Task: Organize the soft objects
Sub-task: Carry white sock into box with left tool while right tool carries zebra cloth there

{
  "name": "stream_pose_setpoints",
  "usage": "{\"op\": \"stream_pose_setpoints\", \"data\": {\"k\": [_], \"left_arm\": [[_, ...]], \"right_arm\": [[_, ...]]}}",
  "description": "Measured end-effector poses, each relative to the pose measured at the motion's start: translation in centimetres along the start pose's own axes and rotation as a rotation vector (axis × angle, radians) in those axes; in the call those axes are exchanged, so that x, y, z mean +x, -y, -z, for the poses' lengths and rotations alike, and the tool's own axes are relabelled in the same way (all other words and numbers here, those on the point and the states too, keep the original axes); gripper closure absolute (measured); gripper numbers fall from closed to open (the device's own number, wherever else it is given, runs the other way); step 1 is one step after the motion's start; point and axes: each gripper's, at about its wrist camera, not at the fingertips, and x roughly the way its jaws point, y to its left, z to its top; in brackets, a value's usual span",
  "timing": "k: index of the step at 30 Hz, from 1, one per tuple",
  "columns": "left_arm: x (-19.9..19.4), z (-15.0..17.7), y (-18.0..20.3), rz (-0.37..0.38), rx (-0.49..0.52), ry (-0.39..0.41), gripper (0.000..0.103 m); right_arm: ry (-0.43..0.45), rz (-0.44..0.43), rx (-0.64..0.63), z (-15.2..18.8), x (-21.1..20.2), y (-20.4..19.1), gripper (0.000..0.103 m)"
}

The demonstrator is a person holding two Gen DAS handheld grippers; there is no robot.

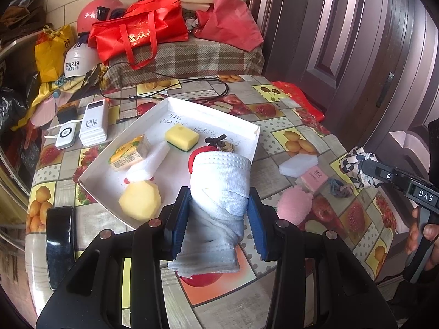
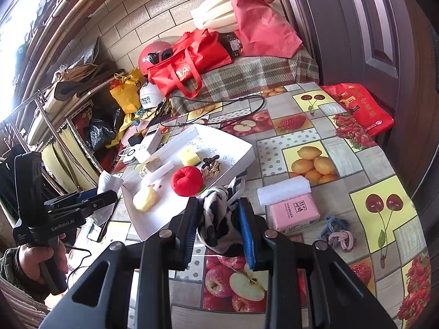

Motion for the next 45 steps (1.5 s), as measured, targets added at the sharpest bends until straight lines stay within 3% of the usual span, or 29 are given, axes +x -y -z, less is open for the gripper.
{"op": "stream_pose_setpoints", "data": {"k": [14,20,27,35,37,39,40,41,42,43,45], "left_arm": [[1.7,-1.1,-3.4,-0.031,-0.065,-0.006,0.063],[3.5,-3.0,-5.8,-0.044,-0.092,-0.013,0.063],[8.8,-6.8,-8.5,-0.064,-0.129,-0.055,0.062],[12.5,-7.2,-10.2,-0.125,-0.2,-0.086,0.06],[12.9,-7.1,-10.4,-0.153,-0.196,-0.085,0.056],[12.9,-7.1,-10.8,-0.188,-0.195,-0.05,0.037],[12.5,-7.2,-10.9,-0.224,-0.194,-0.014,0.016],[12.3,-7.2,-11.1,-0.244,-0.194,0.01,0.003],[11.9,-7.2,-11.3,-0.26,-0.197,0.033,0.0],[11.6,-7.2,-11.5,-0.27,-0.201,0.049,0.0],[11.4,-7.1,-11.9,-0.271,-0.207,0.051,0.0]], "right_arm": [[-0.038,0.001,-0.043,-2.4,2.9,-0.4,0.074],[-0.067,-0.012,-0.087,-4.2,5.6,-1.0,0.074],[-0.137,-0.072,-0.078,-6.9,11.9,-2.0,0.074],[-0.22,-0.078,-0.021,-8.4,20.3,-2.5,0.073],[-0.23,-0.076,-0.026,-8.2,21.4,-2.9,0.073],[-0.227,-0.069,-0.032,-8.0,21.9,-3.1,0.072],[-0.227,-0.065,-0.039,-8.0,22.1,-3.3,0.071],[-0.23,-0.066,-0.046,-8.0,22.3,-3.3,0.053],[-0.234,-0.069,-0.053,-7.9,22.4,-3.5,0.018],[-0.228,-0.073,-0.061,-7.9,22.4,-3.6,0.004],[-0.198,-0.075,-0.088,-7.8,21.9,-4.0,0.0]]}}
